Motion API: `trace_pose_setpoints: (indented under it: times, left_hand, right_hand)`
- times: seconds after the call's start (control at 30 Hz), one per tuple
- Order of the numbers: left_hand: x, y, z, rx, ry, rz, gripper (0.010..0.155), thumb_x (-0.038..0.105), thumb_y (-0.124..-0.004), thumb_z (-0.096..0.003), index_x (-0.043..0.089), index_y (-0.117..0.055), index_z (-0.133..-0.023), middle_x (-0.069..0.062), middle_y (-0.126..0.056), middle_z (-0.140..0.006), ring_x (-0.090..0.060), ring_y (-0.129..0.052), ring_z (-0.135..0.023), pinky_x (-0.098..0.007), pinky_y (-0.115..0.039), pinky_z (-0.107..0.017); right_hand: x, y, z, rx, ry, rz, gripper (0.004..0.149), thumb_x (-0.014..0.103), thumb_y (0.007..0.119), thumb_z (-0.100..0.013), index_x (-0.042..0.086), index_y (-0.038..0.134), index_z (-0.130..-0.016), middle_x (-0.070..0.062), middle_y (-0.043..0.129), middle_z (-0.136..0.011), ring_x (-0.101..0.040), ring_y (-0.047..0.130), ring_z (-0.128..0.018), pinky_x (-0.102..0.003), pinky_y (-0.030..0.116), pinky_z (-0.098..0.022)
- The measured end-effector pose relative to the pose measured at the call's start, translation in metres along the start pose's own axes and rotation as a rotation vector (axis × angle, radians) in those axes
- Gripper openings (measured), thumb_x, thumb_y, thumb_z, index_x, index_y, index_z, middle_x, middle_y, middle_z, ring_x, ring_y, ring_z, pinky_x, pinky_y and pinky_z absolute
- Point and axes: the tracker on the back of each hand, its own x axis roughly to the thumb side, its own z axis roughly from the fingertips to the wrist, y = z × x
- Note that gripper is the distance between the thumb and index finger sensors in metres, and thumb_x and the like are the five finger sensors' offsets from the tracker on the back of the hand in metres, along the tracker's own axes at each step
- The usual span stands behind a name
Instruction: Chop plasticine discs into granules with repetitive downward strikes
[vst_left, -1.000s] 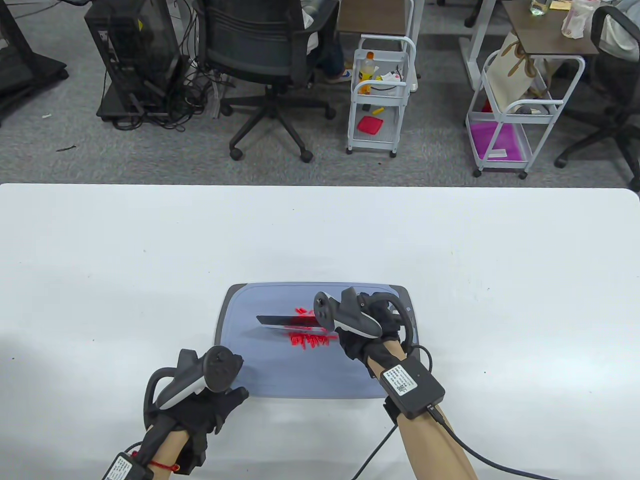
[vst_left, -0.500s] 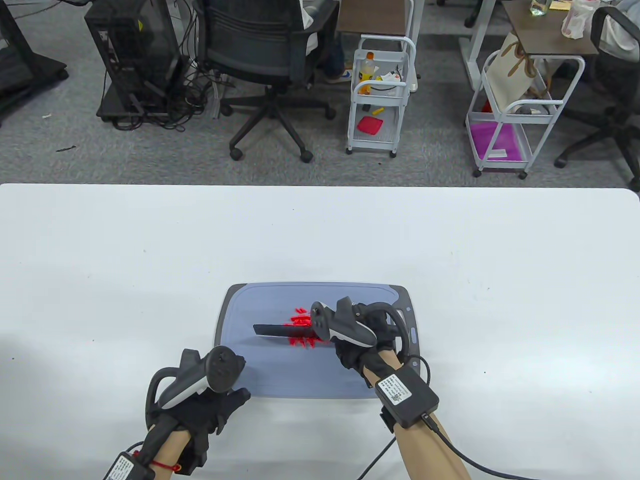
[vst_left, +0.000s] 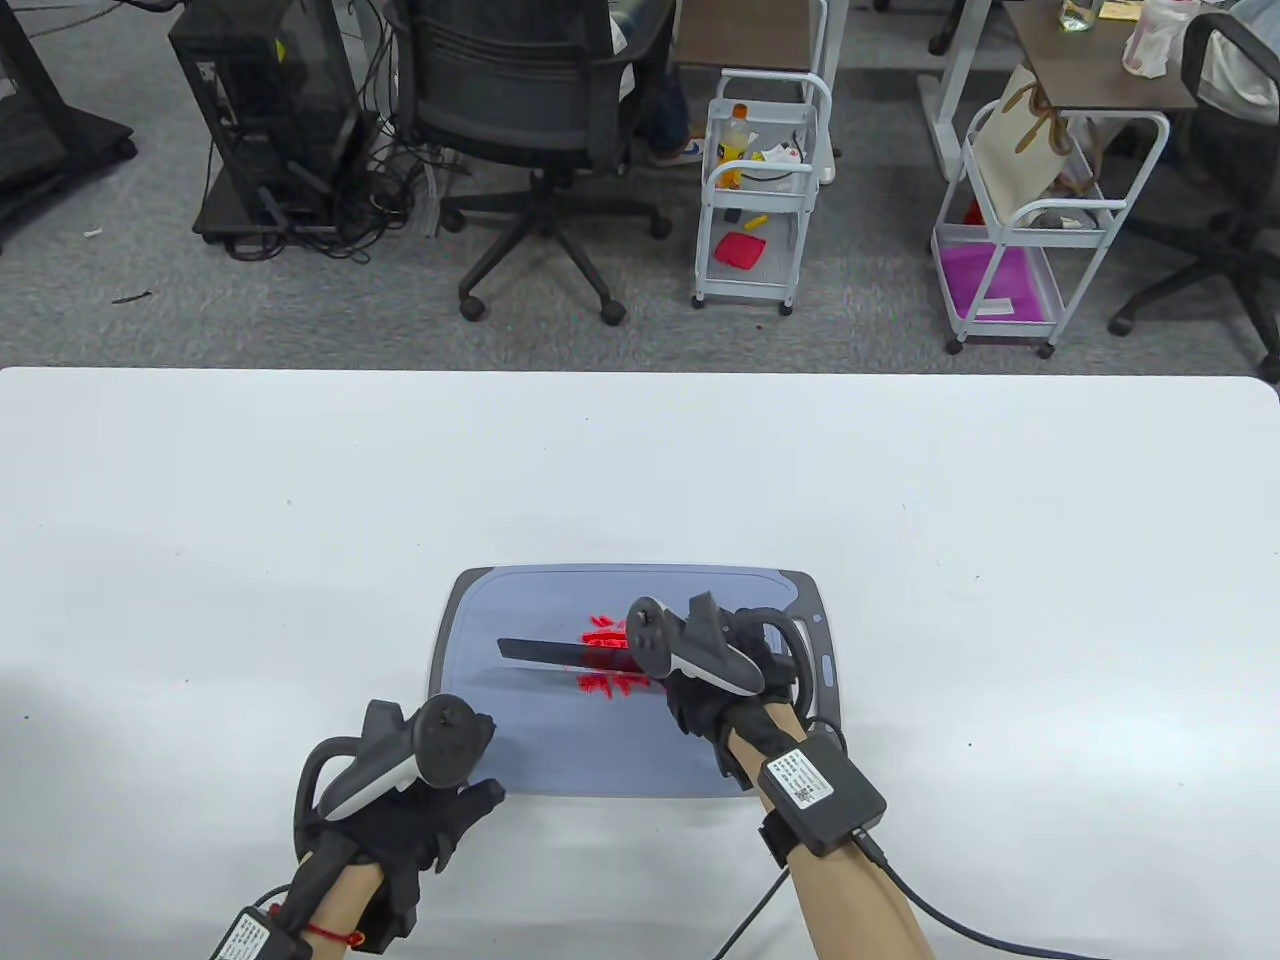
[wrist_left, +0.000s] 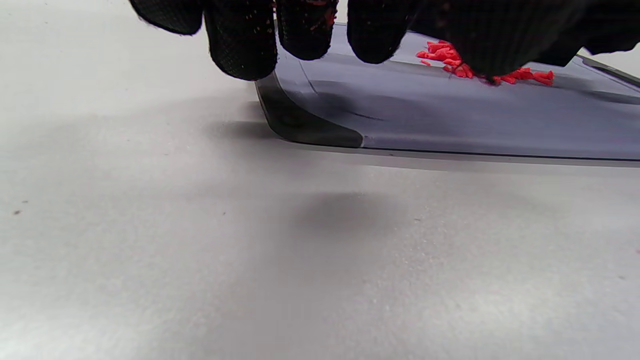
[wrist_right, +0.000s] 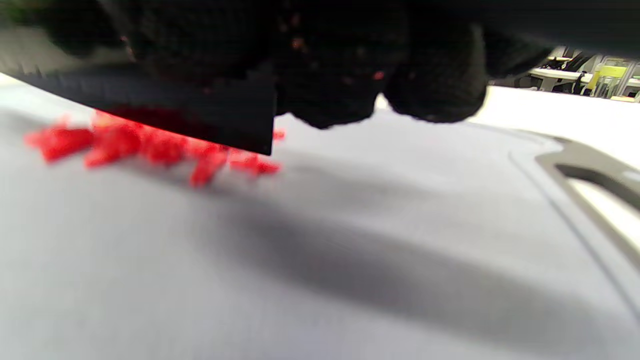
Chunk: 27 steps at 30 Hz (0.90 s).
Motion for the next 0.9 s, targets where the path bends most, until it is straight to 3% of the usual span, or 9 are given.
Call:
trace_pose_setpoints:
  times: [0.1, 0.3, 0.47, 0.57, 0.73, 0.83, 0.9]
  left_hand:
    - [-0.003, 0.002, 0.0, 0.019, 0.014, 0.005, 0.076, 0.061, -0.064, -0.044, 0.031, -0.055, -0.113, -0.012, -0.05, -0.126, -0.044, -0.066, -0.108, -0.065, -0.052, -0.075]
    - [-0.001, 0.0, 0.0, 0.008, 0.01, -0.001, 0.076, 0.062, -0.064, -0.044, 0.031, -0.055, -0.113, -0.012, -0.05, -0.126, -0.044, -0.066, -0.108, -0.065, -0.052, -0.075]
    - [-0.001, 0.0, -0.001, -0.001, 0.013, 0.003, 0.075, 0.061, -0.064, -0.0441, 0.031, -0.055, -0.113, -0.012, -0.05, -0.126, -0.044, -0.067, -0.108, -0.065, -0.052, -0.075]
    - [0.0, 0.001, -0.002, -0.002, 0.013, 0.004, 0.076, 0.061, -0.064, -0.044, 0.031, -0.055, -0.113, -0.012, -0.05, -0.126, -0.044, -0.067, -0.108, -0.065, -0.052, -0.075]
    - [-0.002, 0.0, -0.001, -0.004, 0.016, 0.008, 0.076, 0.062, -0.064, -0.044, 0.031, -0.055, -0.113, -0.012, -0.05, -0.126, -0.044, -0.067, -0.108, -0.065, -0.052, -0.075]
    - [-0.003, 0.002, -0.001, 0.01, 0.016, 0.01, 0.076, 0.061, -0.064, -0.044, 0.031, -0.055, -0.113, -0.012, -0.05, -0.126, -0.044, -0.067, -0.108, -0.065, -0.052, -0.075]
    - [-0.003, 0.002, -0.002, 0.006, 0.019, 0.004, 0.076, 0.061, -0.064, -0.0442, 0.031, -0.055, -0.113, -0.012, -0.05, -0.126, -0.044, -0.067, -0.108, -0.065, -0.052, -0.075]
  right_hand:
    - [-0.002, -0.008, 0.007, 0.057, 0.004, 0.031, 0.046, 0.038, 0.077, -0.041, 0.021, 0.086, -0.082, 0.004, 0.101, -0.048, -0.032, 0.099, -0.053, -0.064, 0.072, -0.057]
    - [0.005, 0.006, 0.006, 0.083, -0.017, 0.141, 0.045, 0.039, 0.077, -0.041, 0.022, 0.086, -0.082, 0.005, 0.101, -0.048, -0.031, 0.1, -0.052, -0.063, 0.073, -0.056]
    - [0.009, 0.015, 0.002, 0.067, -0.006, 0.186, 0.047, 0.039, 0.075, -0.039, 0.022, 0.083, -0.083, 0.008, 0.1, -0.048, -0.03, 0.101, -0.052, -0.063, 0.074, -0.056]
    - [0.012, 0.019, 0.006, 0.015, -0.023, 0.104, 0.047, 0.038, 0.077, -0.038, 0.02, 0.084, -0.081, 0.005, 0.1, -0.045, -0.031, 0.101, -0.049, -0.064, 0.074, -0.054]
    - [0.0, 0.01, -0.001, 0.164, 0.04, 0.184, 0.047, 0.038, 0.076, -0.04, 0.022, 0.082, -0.084, 0.007, 0.1, -0.049, -0.031, 0.1, -0.054, -0.064, 0.072, -0.057]
    - [0.015, 0.017, 0.004, 0.033, -0.025, 0.145, 0.047, 0.038, 0.077, -0.039, 0.02, 0.084, -0.082, 0.005, 0.1, -0.046, -0.031, 0.102, -0.05, -0.064, 0.075, -0.054]
    - [0.023, 0.016, 0.001, 0.031, -0.045, 0.166, 0.047, 0.039, 0.076, -0.039, 0.021, 0.083, -0.082, 0.008, 0.1, -0.046, -0.029, 0.102, -0.049, -0.062, 0.076, -0.054]
